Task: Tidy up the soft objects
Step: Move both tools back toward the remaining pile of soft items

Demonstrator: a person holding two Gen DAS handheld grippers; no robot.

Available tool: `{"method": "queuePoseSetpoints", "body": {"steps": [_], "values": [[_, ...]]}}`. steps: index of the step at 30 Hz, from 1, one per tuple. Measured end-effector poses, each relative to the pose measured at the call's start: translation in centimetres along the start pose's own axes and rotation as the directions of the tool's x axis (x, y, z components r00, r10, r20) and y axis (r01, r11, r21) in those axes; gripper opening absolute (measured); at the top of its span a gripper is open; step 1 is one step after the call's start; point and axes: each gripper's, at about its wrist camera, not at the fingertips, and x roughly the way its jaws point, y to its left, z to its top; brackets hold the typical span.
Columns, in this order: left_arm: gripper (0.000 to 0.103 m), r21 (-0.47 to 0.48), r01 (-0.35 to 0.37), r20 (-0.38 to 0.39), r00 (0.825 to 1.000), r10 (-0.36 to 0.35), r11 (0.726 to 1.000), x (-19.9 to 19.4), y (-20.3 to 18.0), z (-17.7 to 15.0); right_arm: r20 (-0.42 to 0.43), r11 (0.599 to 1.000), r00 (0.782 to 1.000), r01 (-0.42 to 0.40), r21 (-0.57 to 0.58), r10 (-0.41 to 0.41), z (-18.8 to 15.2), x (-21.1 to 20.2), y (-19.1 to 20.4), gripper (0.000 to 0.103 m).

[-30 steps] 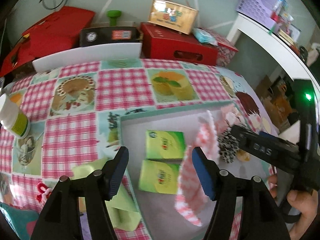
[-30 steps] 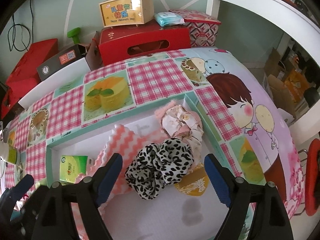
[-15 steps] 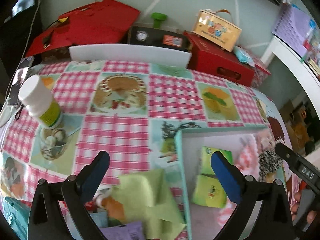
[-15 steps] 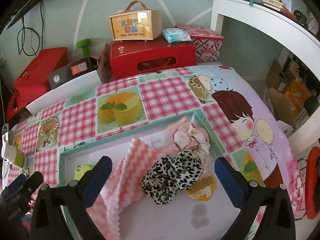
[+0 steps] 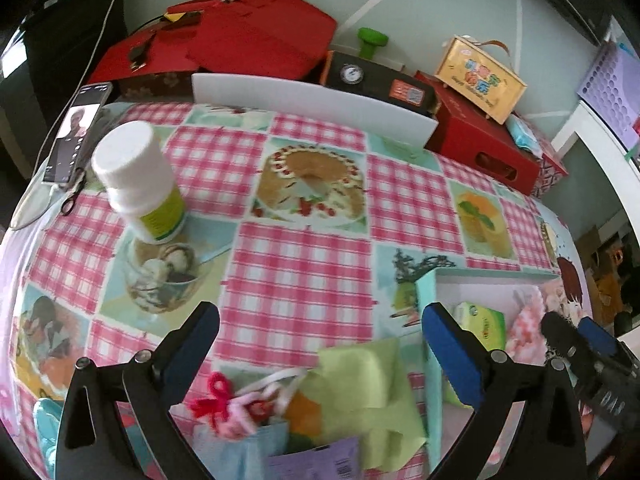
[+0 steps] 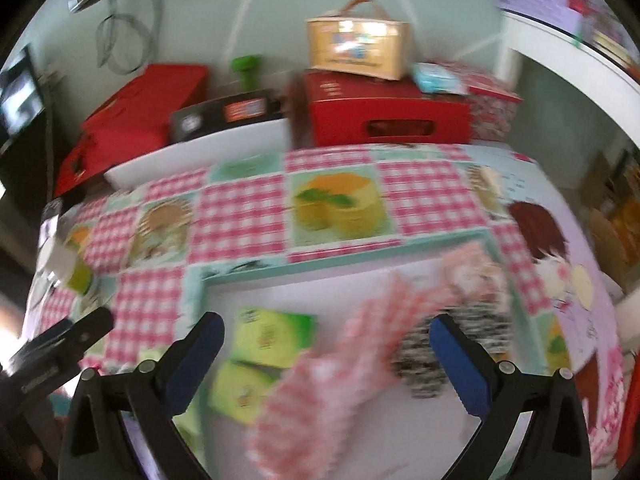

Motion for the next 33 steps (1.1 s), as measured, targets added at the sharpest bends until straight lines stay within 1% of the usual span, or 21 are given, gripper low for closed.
{"method": "queuePoseSetpoints", "body": {"steps": [6, 10, 14, 17, 21, 24, 29, 33], "values": [[0.101, -0.012, -0.047, -0.027, 0.999, 0.047, 0.999, -0.7, 2.2, 0.0, -0.028, 0.988, 0.998, -0.056, -0.145, 0.052, -1.1, 0.6, 5.9, 0.103], [0.101, -0.023, -0.11, -0.047, 0.993, 0.109, 0.994, -1.1, 3.7, -0.2, -0.046, 0.974, 0.996, -0.09, -0.206, 0.082, -1.8, 0.7, 8.5, 0.103], [0.101, -0.052, -0.132, -0.065, 0.99, 0.128, 0.99, -1.6, 5.0, -0.4, -0.071, 0.961, 0.992, -0.119, -0.248, 0.105, -2.4, 1.1, 10.4, 0.103], [0.101, -0.077, -0.135, -0.095, 0.987, 0.127, 0.988, -1.6, 5.9, -0.7, -0.084, 0.953, 0.99, -0.133, -0.271, 0.115, -2.9, 1.4, 11.2, 0.103], [0.101, -0.075, -0.165, -0.117, 0.981, 0.156, 0.983, -1.4, 6.4, -1.0, -0.105, 0.947, 0.986, -0.157, -0.281, 0.133, -3.3, 2.0, 11.7, 0.103], [0.101, -0.075, -0.156, -0.131, 0.981, 0.145, 0.985, -1.0, 6.5, -1.2, -0.125, 0.941, 0.981, -0.18, -0.287, 0.15, -3.6, 2.5, 12.0, 0.103], [0.101, -0.049, -0.14, -0.143, 0.981, 0.132, 0.989, -0.7, 6.1, -1.3, -0.153, 0.927, 0.97, -0.229, -0.296, 0.191, -4.2, 2.8, 12.4, 0.103], [0.101, -0.03, -0.119, -0.14, 0.984, 0.114, 0.992, -0.9, 5.6, -1.3, -0.152, 0.927, 0.969, -0.231, -0.297, 0.192, -4.2, 3.0, 12.2, 0.102]]}}
